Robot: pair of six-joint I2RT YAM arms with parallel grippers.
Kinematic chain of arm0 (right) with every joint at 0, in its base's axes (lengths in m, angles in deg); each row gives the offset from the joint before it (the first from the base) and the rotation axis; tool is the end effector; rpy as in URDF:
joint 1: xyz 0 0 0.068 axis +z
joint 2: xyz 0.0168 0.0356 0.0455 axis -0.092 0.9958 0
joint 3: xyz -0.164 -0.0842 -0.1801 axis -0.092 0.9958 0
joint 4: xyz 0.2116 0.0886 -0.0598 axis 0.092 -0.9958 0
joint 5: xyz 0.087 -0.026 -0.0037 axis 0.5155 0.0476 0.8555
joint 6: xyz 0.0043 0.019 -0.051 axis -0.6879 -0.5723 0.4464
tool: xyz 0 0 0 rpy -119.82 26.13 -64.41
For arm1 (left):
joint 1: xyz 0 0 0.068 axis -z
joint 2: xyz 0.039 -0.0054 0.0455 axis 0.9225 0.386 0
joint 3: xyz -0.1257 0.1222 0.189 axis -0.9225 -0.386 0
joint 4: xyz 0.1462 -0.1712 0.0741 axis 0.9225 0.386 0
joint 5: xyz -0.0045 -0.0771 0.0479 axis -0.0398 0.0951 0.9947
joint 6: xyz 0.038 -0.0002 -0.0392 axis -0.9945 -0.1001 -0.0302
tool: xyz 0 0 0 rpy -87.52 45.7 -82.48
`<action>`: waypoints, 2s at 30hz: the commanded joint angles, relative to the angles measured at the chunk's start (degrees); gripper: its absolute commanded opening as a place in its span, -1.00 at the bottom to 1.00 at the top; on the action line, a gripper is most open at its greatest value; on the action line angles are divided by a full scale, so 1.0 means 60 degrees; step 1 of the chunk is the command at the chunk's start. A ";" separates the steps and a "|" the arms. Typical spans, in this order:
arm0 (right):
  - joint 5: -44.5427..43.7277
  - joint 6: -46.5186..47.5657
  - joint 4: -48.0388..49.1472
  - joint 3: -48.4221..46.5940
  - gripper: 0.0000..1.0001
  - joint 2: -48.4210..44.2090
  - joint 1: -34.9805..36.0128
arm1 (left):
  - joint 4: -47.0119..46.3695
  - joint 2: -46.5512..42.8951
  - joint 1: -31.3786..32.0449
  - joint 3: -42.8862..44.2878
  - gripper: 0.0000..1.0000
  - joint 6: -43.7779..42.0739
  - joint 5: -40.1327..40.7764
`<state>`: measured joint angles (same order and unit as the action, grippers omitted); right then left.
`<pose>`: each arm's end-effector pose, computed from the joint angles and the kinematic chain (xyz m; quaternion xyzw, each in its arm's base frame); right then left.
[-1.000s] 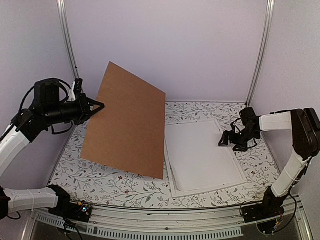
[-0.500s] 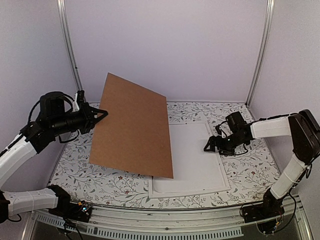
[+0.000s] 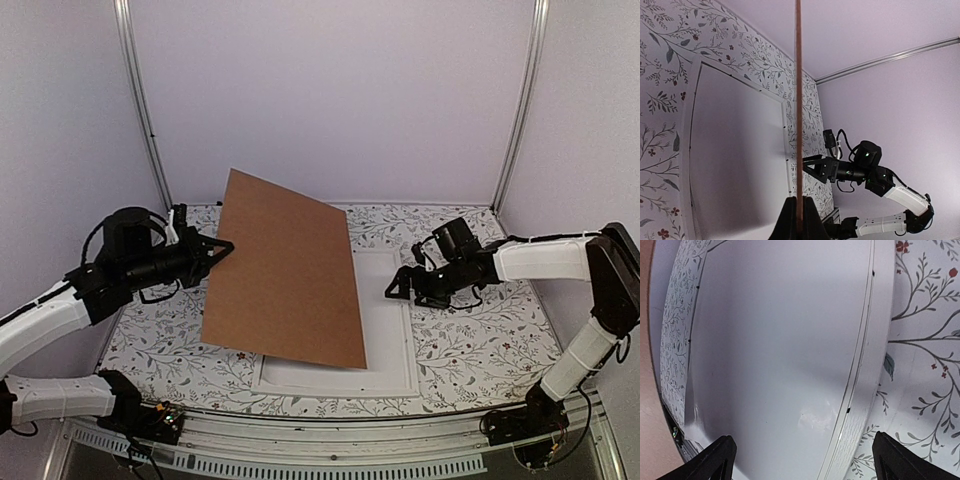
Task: Put the photo into the frame
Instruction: Move the frame body to the center of the board, then place the backboard with the photo.
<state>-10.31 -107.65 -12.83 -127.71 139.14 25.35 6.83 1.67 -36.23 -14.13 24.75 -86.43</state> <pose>0.2480 0.1614 0.1704 -0.0563 0.9399 0.2918 0.1680 0.1632 -0.1083 0.2885 -0.1544 0.7849 -0.4989 0.3335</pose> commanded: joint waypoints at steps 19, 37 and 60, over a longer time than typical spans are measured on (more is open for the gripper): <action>-0.0432 0.1260 -0.1007 -0.0321 0.97 -0.0837 -0.1847 | -0.4854 0.3349 0.1530 -0.0058 -1.00 0.1329 0.0193; -0.0337 0.1464 -0.0674 0.0163 0.97 -0.1047 -0.1968 | -0.5908 0.4410 0.1867 -0.0380 -1.00 0.1438 0.0580; -0.0238 0.1462 -0.0465 0.0437 0.97 -0.0979 -0.1960 | -0.6111 0.5281 0.1868 -0.0150 -1.00 0.1387 0.0219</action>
<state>-12.26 -99.32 -16.92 -126.00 133.63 13.81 -23.86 33.10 -25.67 -16.69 32.80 -83.53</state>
